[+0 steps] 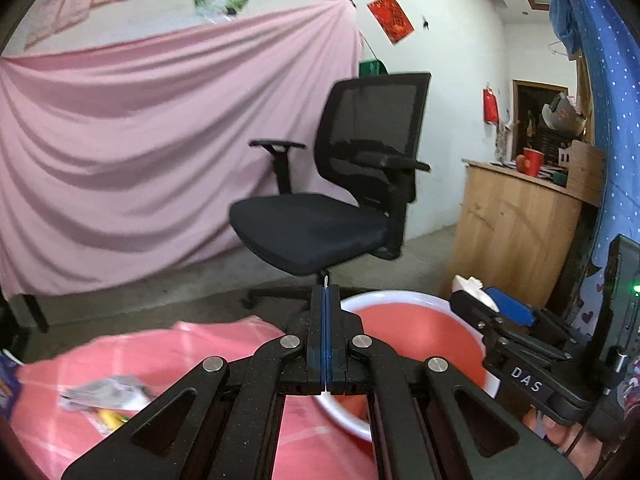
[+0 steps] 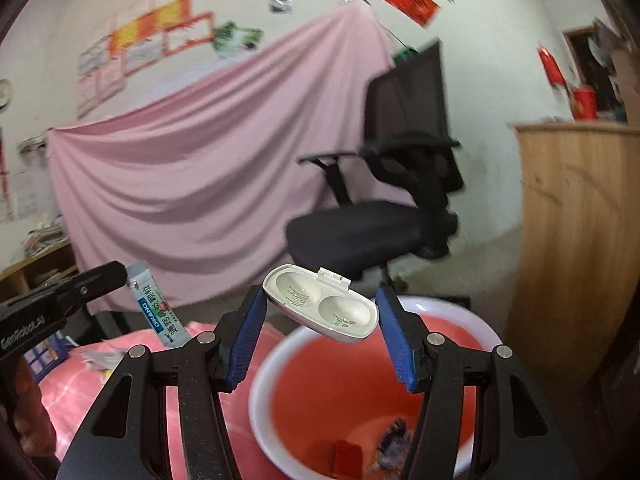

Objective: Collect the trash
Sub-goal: 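Lift the earbud case and toothpaste tube and carry both over the bucket, then open both grippers to drop the case and tube into the bucket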

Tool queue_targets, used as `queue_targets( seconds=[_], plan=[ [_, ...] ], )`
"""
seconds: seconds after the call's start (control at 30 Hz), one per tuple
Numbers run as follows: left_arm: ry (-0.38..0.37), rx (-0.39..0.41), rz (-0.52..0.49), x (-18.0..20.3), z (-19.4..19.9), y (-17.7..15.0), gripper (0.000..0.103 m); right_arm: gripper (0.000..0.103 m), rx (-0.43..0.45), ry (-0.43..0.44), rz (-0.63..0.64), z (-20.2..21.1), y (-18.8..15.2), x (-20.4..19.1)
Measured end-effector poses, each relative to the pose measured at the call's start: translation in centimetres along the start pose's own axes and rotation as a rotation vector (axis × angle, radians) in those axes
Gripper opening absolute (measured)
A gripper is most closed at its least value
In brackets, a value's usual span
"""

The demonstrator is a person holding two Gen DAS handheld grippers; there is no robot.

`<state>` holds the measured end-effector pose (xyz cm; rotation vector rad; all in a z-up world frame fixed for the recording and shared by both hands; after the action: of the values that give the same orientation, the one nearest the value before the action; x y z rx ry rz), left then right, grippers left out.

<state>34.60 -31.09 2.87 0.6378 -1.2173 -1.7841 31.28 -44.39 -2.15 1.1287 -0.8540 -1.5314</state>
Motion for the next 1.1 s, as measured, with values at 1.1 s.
queue_targets(
  seconds=[1.1],
  plan=[
    [-0.079,-0.325,0.18,0.1,-6.2,-6.1,0.0,0.061,-0.255,-0.057,-0.057,-3.6,-4.1,3.2]
  ],
)
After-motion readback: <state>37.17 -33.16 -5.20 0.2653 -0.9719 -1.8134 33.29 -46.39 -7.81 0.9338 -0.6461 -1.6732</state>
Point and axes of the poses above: each gripper's, at about its wrist camera, not at the fingertips, and z roughly against the way its jaws point, x to its right, y to its top, the point moved 9 cm from there along -z, roughly the way its jaws point, and after that the axes turned 1 degree about z, right-handed, at the moved point
